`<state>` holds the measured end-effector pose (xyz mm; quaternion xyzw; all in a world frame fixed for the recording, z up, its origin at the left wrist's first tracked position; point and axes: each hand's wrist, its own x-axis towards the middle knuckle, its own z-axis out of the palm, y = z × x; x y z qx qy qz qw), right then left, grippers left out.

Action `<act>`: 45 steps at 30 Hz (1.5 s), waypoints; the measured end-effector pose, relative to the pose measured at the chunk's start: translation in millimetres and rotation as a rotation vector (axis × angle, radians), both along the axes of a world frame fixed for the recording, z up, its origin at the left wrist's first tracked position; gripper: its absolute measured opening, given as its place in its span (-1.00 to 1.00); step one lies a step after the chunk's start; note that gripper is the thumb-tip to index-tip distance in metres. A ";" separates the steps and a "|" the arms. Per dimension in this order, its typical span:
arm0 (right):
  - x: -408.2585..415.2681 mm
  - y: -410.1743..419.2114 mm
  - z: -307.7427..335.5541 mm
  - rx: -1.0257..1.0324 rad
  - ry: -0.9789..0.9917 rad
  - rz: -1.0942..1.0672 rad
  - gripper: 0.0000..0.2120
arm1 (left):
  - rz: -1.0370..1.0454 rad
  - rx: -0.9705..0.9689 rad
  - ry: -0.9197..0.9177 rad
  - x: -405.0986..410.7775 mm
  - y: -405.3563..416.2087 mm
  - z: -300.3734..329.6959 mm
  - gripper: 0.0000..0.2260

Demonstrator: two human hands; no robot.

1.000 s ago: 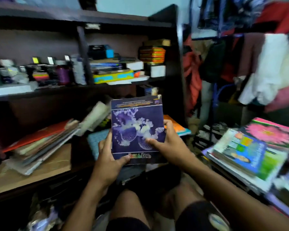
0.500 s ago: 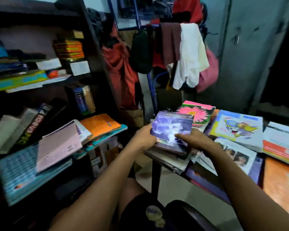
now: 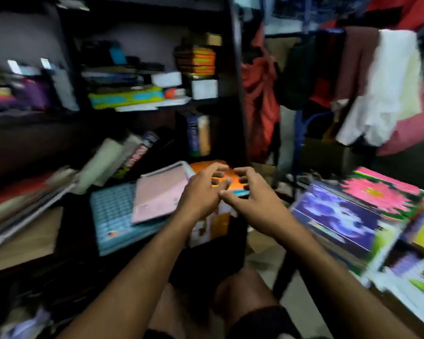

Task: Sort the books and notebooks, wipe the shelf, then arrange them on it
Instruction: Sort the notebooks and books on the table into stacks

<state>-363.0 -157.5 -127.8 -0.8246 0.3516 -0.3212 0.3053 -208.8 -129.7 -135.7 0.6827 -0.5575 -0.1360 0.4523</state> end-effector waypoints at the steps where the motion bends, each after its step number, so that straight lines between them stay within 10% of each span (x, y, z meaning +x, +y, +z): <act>1: 20.4 -0.7 -0.1 0.058 -0.025 0.045 -0.49 | 0.047 -0.027 0.022 18.4 6.8 -1.5 -0.77; 5: 160.9 0.6 -8.8 0.263 -0.068 0.209 -0.57 | 0.389 -0.163 -0.003 155.1 48.4 -24.7 -0.76; 14: 328.1 -53.1 -34.8 0.548 -0.124 0.162 -0.58 | 0.847 0.125 -0.577 329.3 31.5 -92.3 0.14; 23: 376.1 -56.2 -33.9 0.497 -0.184 0.240 -0.80 | 0.957 0.328 -0.751 341.6 10.1 -86.5 0.08; 34: 423.3 -97.4 -43.9 0.830 -0.531 -0.035 -0.48 | 0.969 0.280 -0.792 365.0 -0.5 -92.0 0.02; 45: 413.5 -86.3 -15.9 0.997 -0.700 0.072 -0.55 | 0.812 -0.124 -0.662 368.4 13.5 -83.5 0.10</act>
